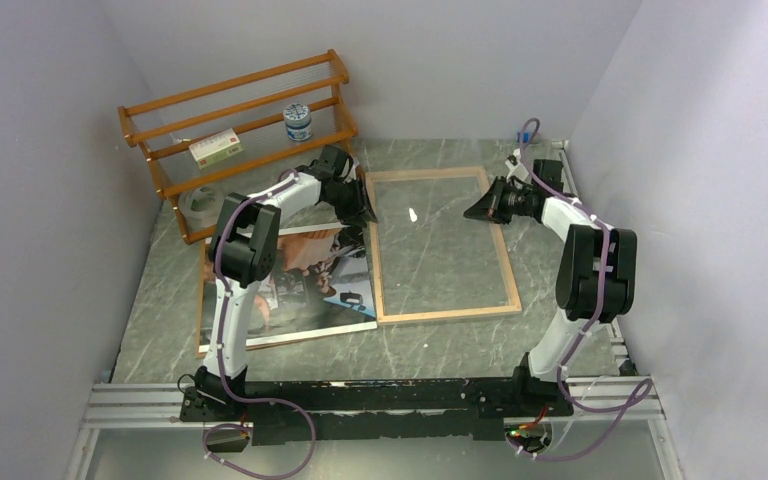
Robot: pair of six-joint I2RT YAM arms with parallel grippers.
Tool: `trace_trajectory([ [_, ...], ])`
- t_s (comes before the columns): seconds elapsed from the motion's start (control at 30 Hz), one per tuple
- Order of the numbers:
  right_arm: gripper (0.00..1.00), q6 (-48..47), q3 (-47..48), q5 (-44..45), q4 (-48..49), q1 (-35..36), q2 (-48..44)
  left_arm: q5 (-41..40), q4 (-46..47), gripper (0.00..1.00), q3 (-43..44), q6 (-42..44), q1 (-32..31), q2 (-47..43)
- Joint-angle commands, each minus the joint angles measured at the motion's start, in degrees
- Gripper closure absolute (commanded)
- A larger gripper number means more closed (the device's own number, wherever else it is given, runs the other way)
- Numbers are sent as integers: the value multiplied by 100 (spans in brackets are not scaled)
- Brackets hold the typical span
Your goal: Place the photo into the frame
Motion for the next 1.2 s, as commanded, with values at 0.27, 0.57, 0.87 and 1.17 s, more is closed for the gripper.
trace_trajectory([
  [0.27,100,1052,1403,-252,-1395,264,-971,-485,-275,39,-4,87,201,-898],
  [0.57,100,1867,1797,-467,-1476,1019,-1211,-1901,-465,37,-630,-264,259,-1744],
  [0.87,98,2590,2000,-746,-944,1324,-1423,-2141,-599,17,-934,-523,424,-1963],
  [1.17,98,1349,1931,32,-1812,1264,-371,-1086,114,18,-1391,-450,466,-2010],
])
